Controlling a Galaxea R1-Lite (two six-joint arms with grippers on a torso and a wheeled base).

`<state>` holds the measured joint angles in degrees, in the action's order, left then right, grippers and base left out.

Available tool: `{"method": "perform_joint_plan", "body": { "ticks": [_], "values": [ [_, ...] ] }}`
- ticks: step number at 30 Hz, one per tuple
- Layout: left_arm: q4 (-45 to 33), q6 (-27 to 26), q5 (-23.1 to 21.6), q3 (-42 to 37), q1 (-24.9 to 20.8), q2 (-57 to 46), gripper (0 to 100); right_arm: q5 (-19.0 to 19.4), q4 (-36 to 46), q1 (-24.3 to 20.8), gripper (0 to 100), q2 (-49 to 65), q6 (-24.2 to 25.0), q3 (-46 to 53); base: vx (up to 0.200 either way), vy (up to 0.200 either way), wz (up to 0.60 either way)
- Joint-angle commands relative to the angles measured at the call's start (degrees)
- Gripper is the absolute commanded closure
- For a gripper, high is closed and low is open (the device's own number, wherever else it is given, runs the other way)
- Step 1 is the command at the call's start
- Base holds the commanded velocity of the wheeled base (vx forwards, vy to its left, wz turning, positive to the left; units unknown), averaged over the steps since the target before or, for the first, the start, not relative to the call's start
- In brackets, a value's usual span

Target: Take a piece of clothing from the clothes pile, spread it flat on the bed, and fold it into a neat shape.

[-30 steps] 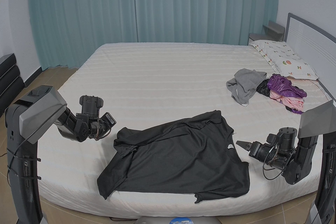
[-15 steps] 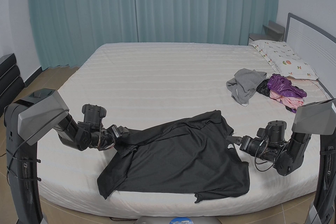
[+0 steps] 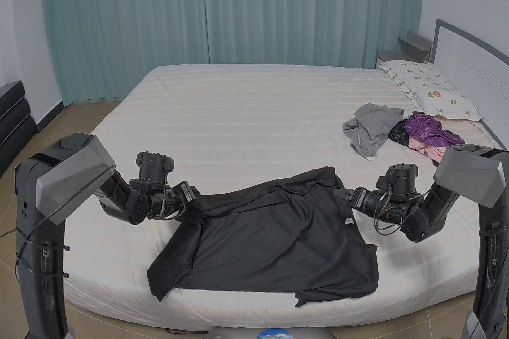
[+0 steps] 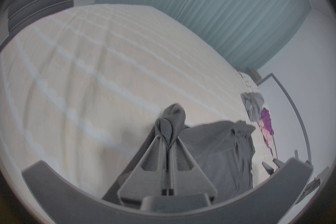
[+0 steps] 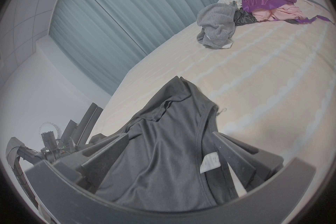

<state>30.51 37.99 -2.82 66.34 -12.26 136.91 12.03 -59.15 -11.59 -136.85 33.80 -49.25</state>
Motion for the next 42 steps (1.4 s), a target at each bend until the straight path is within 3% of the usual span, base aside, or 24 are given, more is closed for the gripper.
{"method": "perform_joint_plan", "body": {
  "ticks": [1,9,24,25,35,42],
  "values": [
    [1.22,0.25,3.69,6.08,2.24,0.81,100,-1.66,6.15,0.26,0,-4.48,-0.58,-10.16,0.000,0.000,0.00],
    [1.22,0.60,3.87,10.12,4.62,0.81,100,-5.09,13.62,0.26,0,-11.07,-2.16,-24.05,0.000,0.000,0.00],
    [1.30,0.77,3.43,11.18,4.27,2.57,100,-5.00,18.98,-0.71,0,-20.65,-2.78,-39.70,0.000,0.000,0.00],
    [1.30,0.77,3.34,11.18,4.27,2.75,100,-5.00,19.25,-0.89,100,-20.91,-2.95,-39.78,0.000,0.000,0.00],
    [1.30,0.69,3.78,12.85,4.35,4.86,100,-5.26,17.05,-0.01,100,-21.18,-2.25,-42.16,0.000,0.000,0.00],
    [4.20,2.00,4.75,14.78,4.79,6.00,100,-8.69,14.06,4.03,100,-18.71,-1.37,-42.16,0.000,0.000,0.00]
  ]
}}
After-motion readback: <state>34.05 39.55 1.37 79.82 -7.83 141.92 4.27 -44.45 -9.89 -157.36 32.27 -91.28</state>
